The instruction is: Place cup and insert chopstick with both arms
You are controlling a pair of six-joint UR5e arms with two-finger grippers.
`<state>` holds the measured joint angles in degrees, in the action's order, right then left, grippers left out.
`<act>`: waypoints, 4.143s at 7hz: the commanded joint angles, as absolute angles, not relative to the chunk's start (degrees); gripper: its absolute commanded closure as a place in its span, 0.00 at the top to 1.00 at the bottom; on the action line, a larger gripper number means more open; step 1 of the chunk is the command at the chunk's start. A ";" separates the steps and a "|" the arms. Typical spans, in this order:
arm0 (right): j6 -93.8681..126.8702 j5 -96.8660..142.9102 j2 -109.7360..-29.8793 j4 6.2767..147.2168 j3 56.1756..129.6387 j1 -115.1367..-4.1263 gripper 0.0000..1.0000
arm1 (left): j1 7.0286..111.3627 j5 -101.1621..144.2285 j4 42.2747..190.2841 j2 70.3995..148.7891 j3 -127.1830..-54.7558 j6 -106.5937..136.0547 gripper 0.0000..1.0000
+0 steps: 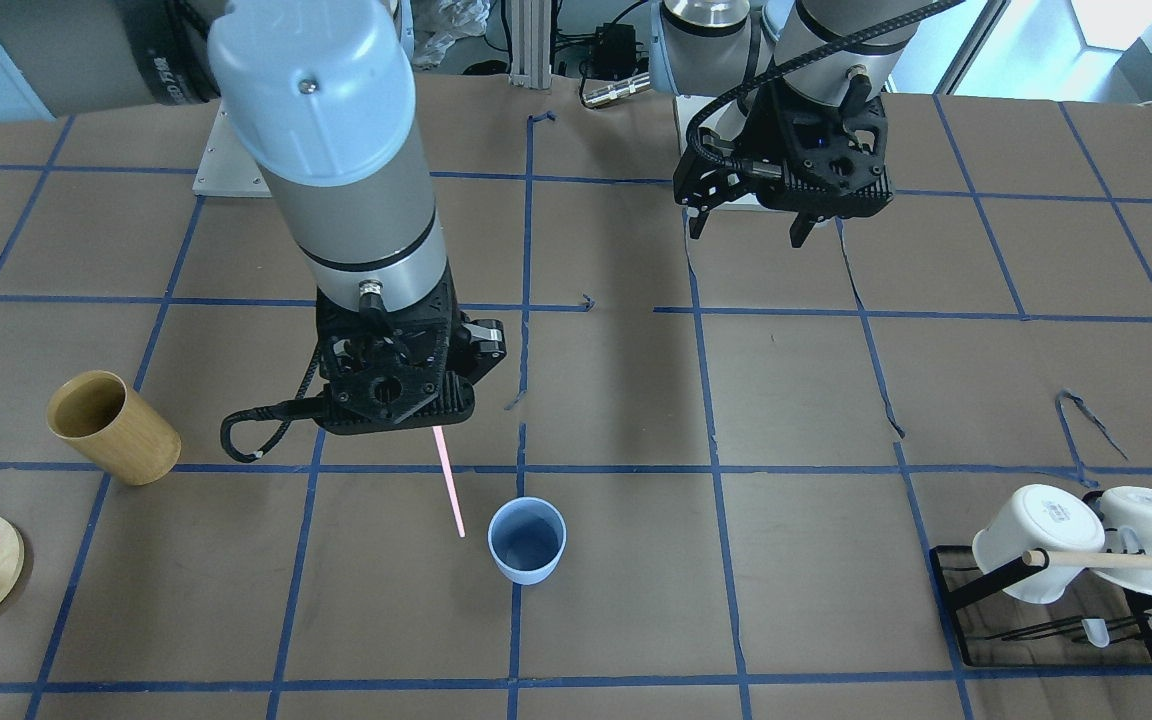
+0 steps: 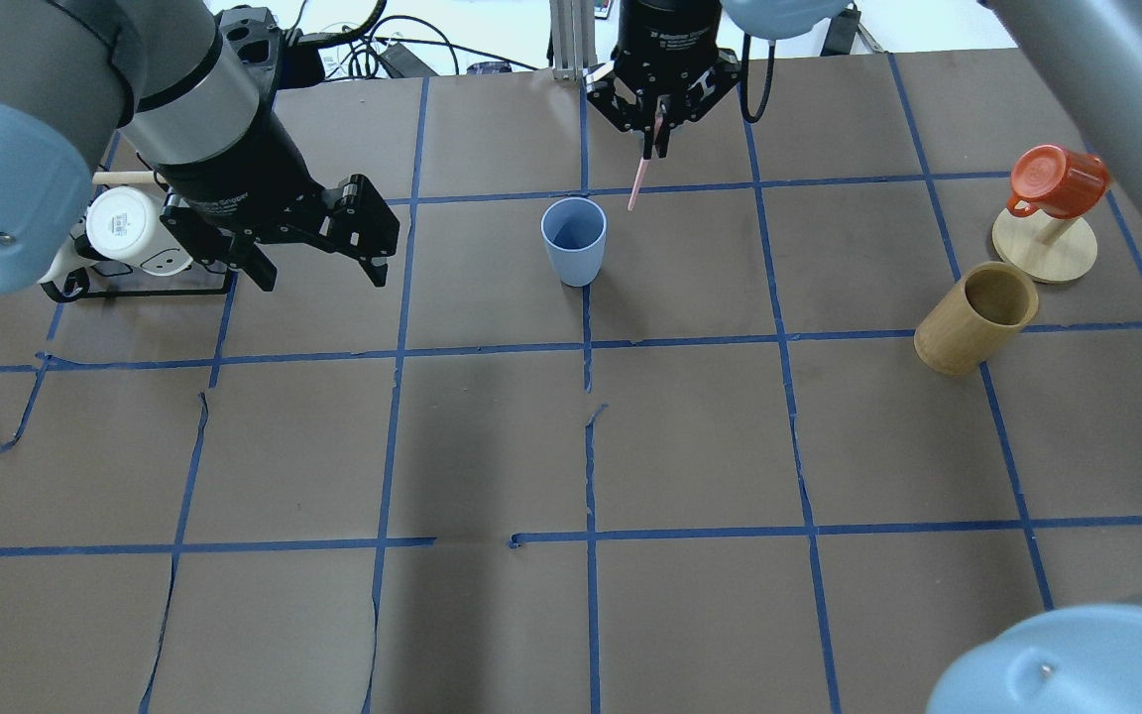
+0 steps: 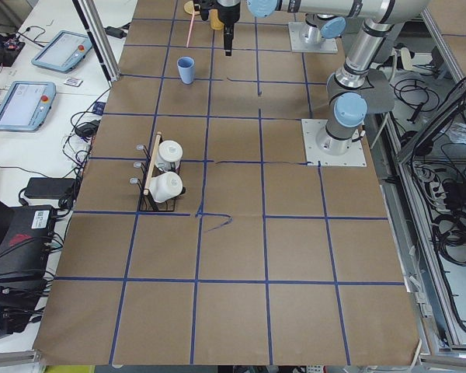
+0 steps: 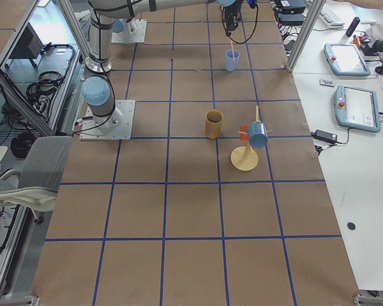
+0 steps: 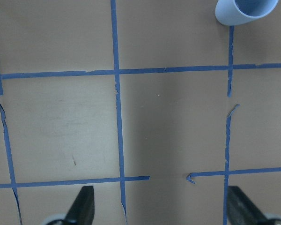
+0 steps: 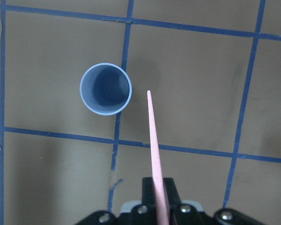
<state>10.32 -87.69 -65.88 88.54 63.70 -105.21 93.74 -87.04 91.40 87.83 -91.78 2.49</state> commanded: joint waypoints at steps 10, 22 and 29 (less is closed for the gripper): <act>22.41 -82.00 -58.45 93.52 63.90 -107.75 0.30 | 93.52 -87.01 91.41 87.71 -91.76 2.55 1.00; -8.79 -88.16 -93.86 97.65 91.32 -90.26 1.00 | 93.43 -86.66 91.14 88.24 -90.26 3.08 1.00; -8.70 -89.55 -94.04 96.42 90.97 -90.26 1.00 | 93.43 -86.75 91.14 88.15 -90.26 2.99 1.00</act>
<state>-8.50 -88.93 -93.92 96.56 90.97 -90.27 93.43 -86.75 91.14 88.16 -90.27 2.99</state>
